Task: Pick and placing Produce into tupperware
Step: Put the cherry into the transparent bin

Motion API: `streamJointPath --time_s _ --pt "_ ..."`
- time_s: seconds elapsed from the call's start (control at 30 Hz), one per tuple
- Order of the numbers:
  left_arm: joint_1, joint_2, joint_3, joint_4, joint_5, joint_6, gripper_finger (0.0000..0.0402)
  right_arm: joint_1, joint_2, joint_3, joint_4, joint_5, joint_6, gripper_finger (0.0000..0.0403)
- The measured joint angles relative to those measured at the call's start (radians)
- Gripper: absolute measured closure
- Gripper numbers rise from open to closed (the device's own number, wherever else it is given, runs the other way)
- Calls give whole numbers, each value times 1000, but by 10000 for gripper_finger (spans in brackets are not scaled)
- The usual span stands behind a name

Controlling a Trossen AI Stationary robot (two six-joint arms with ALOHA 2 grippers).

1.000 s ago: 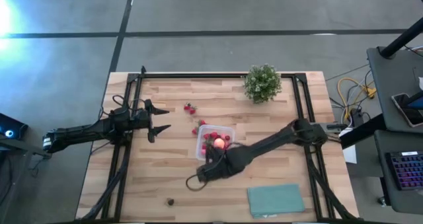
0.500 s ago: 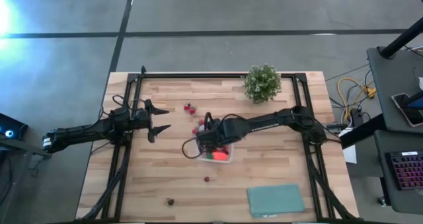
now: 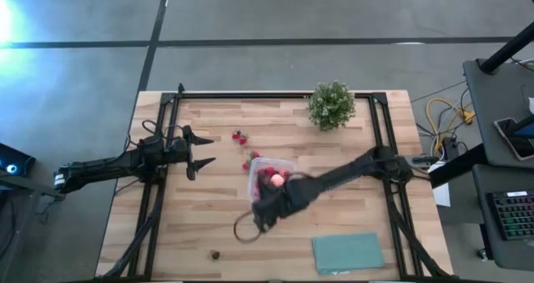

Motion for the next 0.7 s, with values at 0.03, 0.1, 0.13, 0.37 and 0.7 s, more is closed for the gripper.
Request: streamJointPath --time_s 0.03,0.1,0.13,0.37,0.7 --pt "0 0 0 0 0 0 119 19 8 0 31 1 -27 166" --pt "0 0 0 0 0 0 119 51 28 0 111 7 -92 166" --pt "0 0 0 -1 0 0 119 63 38 0 145 7 -127 166" --pt "0 0 0 0 0 0 119 84 128 0 290 -37 -275 166" --pt "0 0 0 -1 0 0 119 83 163 0 269 58 -325 172"
